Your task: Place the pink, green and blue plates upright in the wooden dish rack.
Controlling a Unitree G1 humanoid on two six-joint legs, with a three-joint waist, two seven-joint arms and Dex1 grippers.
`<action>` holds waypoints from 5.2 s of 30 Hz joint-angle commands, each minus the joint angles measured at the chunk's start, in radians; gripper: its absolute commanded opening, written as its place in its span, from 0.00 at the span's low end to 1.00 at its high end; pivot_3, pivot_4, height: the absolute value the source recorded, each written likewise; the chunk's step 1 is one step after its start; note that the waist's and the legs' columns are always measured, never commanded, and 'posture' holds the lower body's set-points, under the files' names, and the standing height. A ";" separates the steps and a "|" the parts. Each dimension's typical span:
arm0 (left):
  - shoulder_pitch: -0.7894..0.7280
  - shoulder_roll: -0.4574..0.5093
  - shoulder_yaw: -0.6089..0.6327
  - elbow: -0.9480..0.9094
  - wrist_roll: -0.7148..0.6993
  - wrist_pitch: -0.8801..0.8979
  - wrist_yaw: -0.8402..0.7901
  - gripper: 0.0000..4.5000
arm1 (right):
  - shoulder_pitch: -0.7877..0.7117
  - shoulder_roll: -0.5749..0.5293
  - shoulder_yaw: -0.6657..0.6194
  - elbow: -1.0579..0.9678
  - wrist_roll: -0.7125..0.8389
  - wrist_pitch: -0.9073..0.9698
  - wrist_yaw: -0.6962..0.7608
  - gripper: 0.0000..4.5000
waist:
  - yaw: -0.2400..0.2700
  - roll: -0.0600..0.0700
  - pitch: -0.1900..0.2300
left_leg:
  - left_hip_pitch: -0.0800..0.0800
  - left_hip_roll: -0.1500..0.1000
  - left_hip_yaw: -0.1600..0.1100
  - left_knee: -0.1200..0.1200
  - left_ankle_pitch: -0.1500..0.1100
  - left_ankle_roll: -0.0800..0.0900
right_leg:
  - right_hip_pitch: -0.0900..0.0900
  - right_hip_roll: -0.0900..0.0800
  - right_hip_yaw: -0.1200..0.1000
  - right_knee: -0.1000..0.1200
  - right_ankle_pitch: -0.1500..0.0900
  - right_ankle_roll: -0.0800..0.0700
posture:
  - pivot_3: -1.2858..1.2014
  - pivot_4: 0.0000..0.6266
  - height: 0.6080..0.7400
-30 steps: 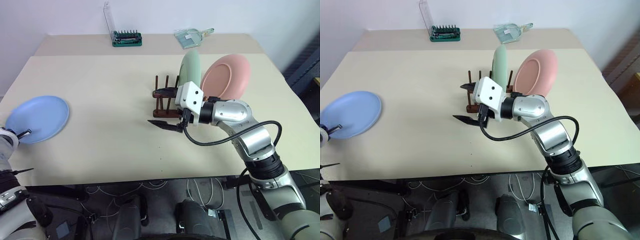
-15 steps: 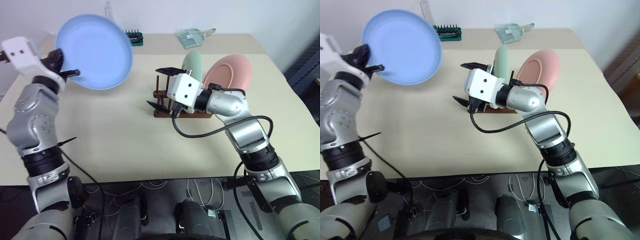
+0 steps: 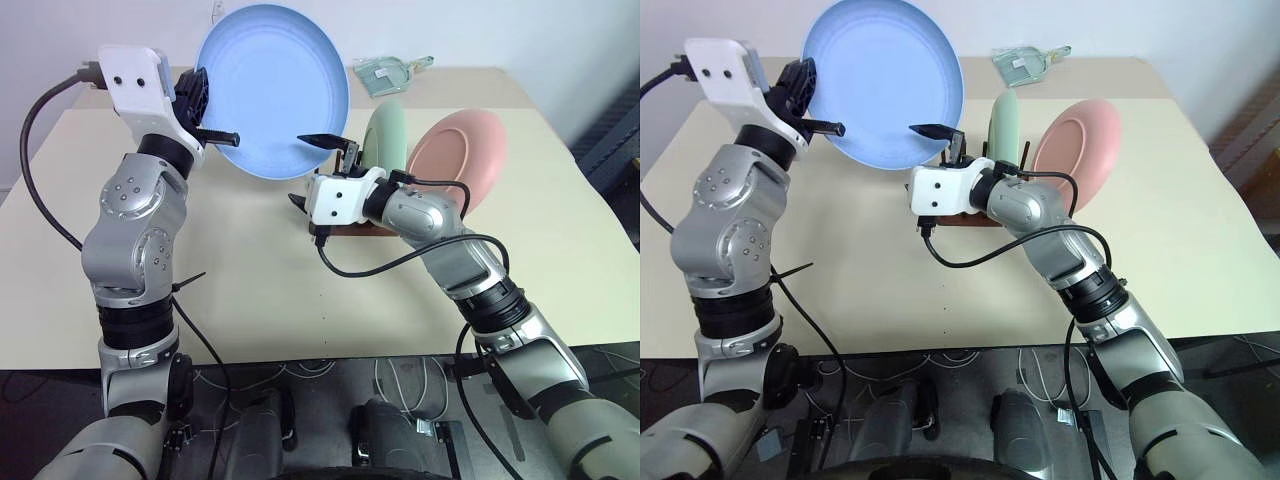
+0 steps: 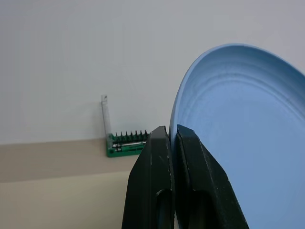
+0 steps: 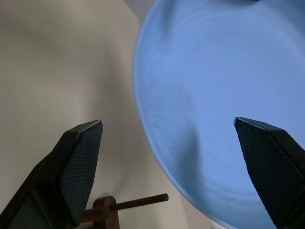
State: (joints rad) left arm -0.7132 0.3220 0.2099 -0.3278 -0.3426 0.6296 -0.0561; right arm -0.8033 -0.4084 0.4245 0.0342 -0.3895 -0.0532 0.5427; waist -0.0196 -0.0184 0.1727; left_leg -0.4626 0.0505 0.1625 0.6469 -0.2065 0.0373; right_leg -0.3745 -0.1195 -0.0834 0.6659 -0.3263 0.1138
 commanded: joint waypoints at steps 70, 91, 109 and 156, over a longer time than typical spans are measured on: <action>0.493 0.315 -0.092 0.094 -0.177 -0.235 -0.824 0.99 | 0.063 0.344 -0.618 -0.296 1.238 0.920 -0.296 0.00 | -0.024 0.002 0.000 | 0.000 0.001 0.002 -0.015 0.007 -0.007 | -0.010 0.001 0.000 0.000 0.003 -0.006 | 0.52 0.24 0.94; 0.488 0.306 -0.098 0.106 -0.172 -0.250 -0.828 1.00 | 0.067 0.328 -0.615 -0.245 1.275 0.934 -0.366 0.87 | -0.024 0.002 0.000 | 0.000 0.001 0.002 -0.015 0.007 -0.007 | -0.010 0.001 0.000 0.000 0.003 -0.006 | 0.52 0.24 0.94; 0.482 0.301 -0.103 0.122 -0.165 -0.266 -0.833 1.00 | -0.029 0.069 -0.571 -0.368 1.143 0.849 -0.236 0.99 | -0.022 0.002 0.000 | 0.000 0.001 0.002 -0.015 0.007 -0.006 | -0.010 0.000 0.000 -0.001 0.003 -0.006 | 0.52 0.24 0.94; 0.420 0.263 -0.136 0.194 -0.115 -0.320 -0.883 1.00 | 0.184 -0.368 -0.335 -0.427 0.585 0.619 0.127 0.02 | 0.004 0.003 0.000 | 0.000 0.001 0.003 -0.013 0.007 -0.005 | -0.008 0.000 0.000 -0.001 0.003 -0.006 | 0.52 0.24 0.94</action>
State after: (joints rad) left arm -0.2870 0.5830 0.0554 -0.1062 -0.4479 0.3227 -0.9409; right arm -0.5962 -0.7773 0.1053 -0.3522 0.2004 0.5757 0.6645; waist -0.0153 -0.0153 0.1726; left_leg -0.4625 0.0514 0.1654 0.6340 -0.1998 0.0327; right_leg -0.3827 -0.1196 -0.0833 0.6647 -0.3237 0.1080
